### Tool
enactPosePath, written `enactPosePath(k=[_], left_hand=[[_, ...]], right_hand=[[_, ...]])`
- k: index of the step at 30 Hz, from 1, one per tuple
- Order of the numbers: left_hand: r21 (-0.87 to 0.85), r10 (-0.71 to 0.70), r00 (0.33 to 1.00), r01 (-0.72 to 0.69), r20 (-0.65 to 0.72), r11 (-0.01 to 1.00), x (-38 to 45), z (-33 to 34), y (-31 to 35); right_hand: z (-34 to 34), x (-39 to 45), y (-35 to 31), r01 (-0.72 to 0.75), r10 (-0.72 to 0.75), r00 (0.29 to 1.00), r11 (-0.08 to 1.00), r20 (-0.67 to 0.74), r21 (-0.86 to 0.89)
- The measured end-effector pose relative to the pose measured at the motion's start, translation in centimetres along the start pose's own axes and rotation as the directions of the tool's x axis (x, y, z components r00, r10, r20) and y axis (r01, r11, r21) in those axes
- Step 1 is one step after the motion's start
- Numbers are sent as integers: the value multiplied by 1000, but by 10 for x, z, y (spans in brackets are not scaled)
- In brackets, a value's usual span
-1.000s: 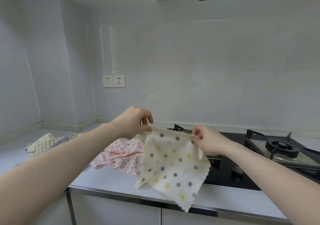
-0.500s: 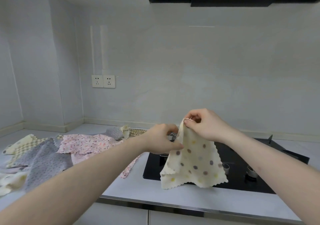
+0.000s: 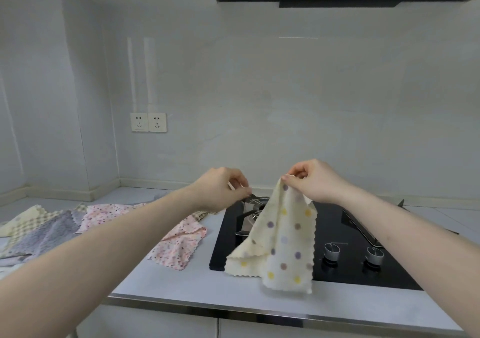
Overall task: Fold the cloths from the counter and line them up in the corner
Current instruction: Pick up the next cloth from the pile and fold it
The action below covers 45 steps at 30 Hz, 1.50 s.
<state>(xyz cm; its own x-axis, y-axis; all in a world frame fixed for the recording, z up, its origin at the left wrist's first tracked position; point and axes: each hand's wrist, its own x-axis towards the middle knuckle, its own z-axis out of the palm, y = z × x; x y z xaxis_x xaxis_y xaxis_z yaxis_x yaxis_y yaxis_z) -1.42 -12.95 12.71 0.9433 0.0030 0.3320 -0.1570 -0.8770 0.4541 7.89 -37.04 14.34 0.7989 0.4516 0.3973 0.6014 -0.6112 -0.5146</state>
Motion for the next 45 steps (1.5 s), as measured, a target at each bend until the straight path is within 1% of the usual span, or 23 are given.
enactPosePath(k=[2, 4, 6, 9, 11, 13, 15, 18, 19, 20, 21, 23, 25, 30, 33, 35, 37, 39, 41, 43, 45], left_hand=[[-35, -28, 994, 32, 103, 999, 0, 17, 7], [-50, -33, 989, 40, 145, 998, 2, 38, 14], [-89, -52, 988, 65, 148, 994, 6, 54, 17], [-179, -96, 985, 121, 146, 976, 12, 66, 19], [-283, -132, 978, 175, 164, 943, 13, 71, 26], [-336, -188, 967, 238, 173, 911, 13, 72, 34], [-305, -208, 968, 243, 140, 921, 16, 74, 37], [-153, -182, 981, 190, 66, 970, 21, 69, 30], [-130, -188, 981, 193, 50, 973, 20, 65, 27], [-147, -203, 978, 208, 48, 967, 19, 60, 24], [-201, -221, 973, 229, 65, 952, 19, 57, 22], [-318, -241, 960, 274, 140, 908, 15, 55, 23], [-319, -232, 957, 277, 172, 906, 12, 59, 28], [-78, -168, 985, 171, 47, 982, 17, 71, 25], [-25, -192, 981, 192, 31, 981, 20, 64, 12], [-5, -220, 976, 220, 0, 976, 20, 53, 2], [7, -221, 972, 222, -84, 975, 21, 38, -7], [17, -195, 964, 201, -181, 979, 21, 24, -14], [30, -149, 951, 163, -272, 986, 22, 12, -15], [32, -76, 924, 95, -376, 995, 19, 2, -13], [60, 9, 879, 22, -476, 998, 9, -7, -7]], right_hand=[[4, 4, -3, 0, 0, 1000, 1000, 1, 9], [8, 6, -6, -2, 2, 1000, 1000, 15, 28], [9, 6, -8, -3, 2, 1000, 999, 20, 34], [9, 7, -5, 14, -14, 1000, 1000, -17, -2], [10, 7, -3, 11, -10, 999, 1000, -51, 22], [11, 7, -1, 2, 3, 998, 998, -69, 62], [13, 6, 0, 4, 0, 998, 998, -67, 70], [10, 4, 1, 9, -5, 998, 997, -59, 72], [8, 3, 2, 4, 0, 999, 997, -51, 76], [5, 2, 4, -2, 6, 999, 996, -44, 85], [4, 1, 5, -9, 13, 999, 996, -40, 93], [4, 1, 7, -28, 33, 998, 993, -45, 113], [8, 3, 5, -55, 63, 997, 985, -42, 166], [14, 9, -4, -108, 113, 994, 933, 6, 344], [3, 9, 0, -105, 91, 994, 915, 56, 389], [-6, 7, 12, -135, 94, 987, 928, 132, 348], [-11, 6, 29, -158, 121, 978, 962, 172, 222], [-13, 5, 41, -138, 130, 983, 989, 133, 60], [-13, 3, 44, -80, 81, 996, 996, 28, -29], [-13, -1, 41, -13, 11, 994, 1000, -106, -15], [-15, -8, 35, 48, -44, 980, 999, -196, 13]])
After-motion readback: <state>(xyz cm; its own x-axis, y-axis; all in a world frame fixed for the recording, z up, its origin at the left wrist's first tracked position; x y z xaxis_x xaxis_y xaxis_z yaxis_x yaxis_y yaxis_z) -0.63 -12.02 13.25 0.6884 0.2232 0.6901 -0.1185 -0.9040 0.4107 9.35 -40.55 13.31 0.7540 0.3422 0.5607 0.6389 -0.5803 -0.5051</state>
